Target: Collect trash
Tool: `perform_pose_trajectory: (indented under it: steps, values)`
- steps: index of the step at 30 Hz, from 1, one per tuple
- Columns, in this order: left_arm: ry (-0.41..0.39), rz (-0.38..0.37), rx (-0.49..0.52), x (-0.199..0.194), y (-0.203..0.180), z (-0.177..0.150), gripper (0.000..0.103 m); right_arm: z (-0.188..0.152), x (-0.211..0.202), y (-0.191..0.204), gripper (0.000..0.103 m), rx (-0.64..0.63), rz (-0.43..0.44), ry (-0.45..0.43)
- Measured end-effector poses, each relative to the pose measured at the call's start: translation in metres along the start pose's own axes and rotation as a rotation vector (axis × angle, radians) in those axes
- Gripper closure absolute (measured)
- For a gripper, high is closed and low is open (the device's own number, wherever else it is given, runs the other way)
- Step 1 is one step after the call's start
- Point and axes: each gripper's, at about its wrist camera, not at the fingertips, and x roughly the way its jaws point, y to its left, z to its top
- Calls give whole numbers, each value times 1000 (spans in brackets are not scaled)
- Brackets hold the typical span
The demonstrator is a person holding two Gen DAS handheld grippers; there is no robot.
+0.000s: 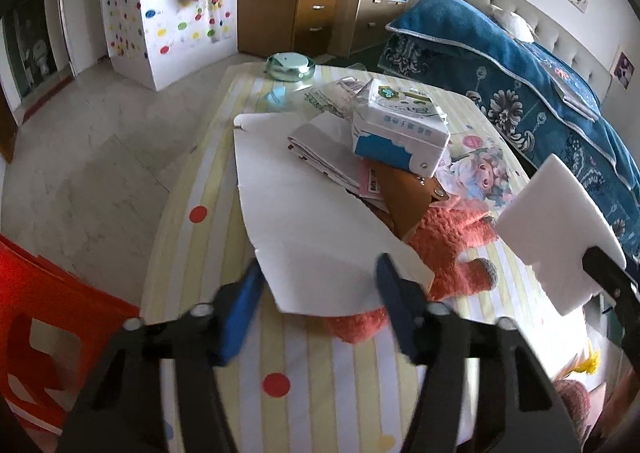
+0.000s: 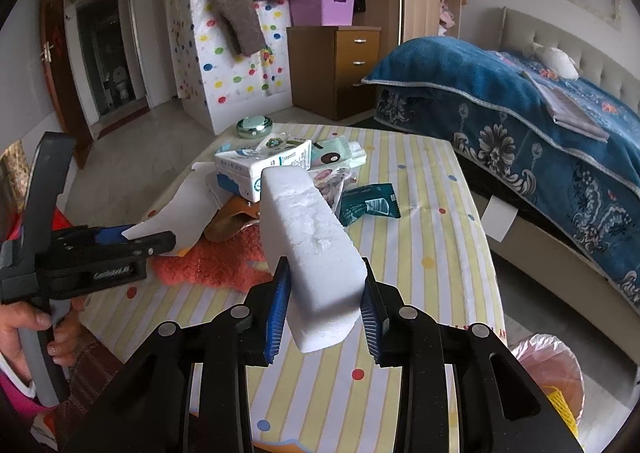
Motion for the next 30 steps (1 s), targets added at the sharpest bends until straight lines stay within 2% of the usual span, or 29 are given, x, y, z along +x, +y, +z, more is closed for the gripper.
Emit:
perform_pose_trajectory:
  steps: [2, 11, 15, 19, 26, 30]
  values:
    - [-3, -4, -6, -1, 0, 0, 82, 0, -1, 0, 69, 0, -2, -2]
    - [-119, 22, -11, -41, 8, -1, 102, 1, -15, 0, 69, 2, -15, -26]
    - [-166, 75, 6, -62, 13, -8, 103, 1, -24, 0, 69, 9, -30, -33]
    - [-174, 130, 6, -74, 22, -19, 103, -3, -34, 0, 69, 21, -42, -32]
    - [-254, 148, -5, -107, 28, -26, 103, -10, -48, -7, 69, 51, -54, -38]
    - [-305, 89, 29, -128, 9, -25, 103, -14, -59, -13, 69, 71, -65, -57]
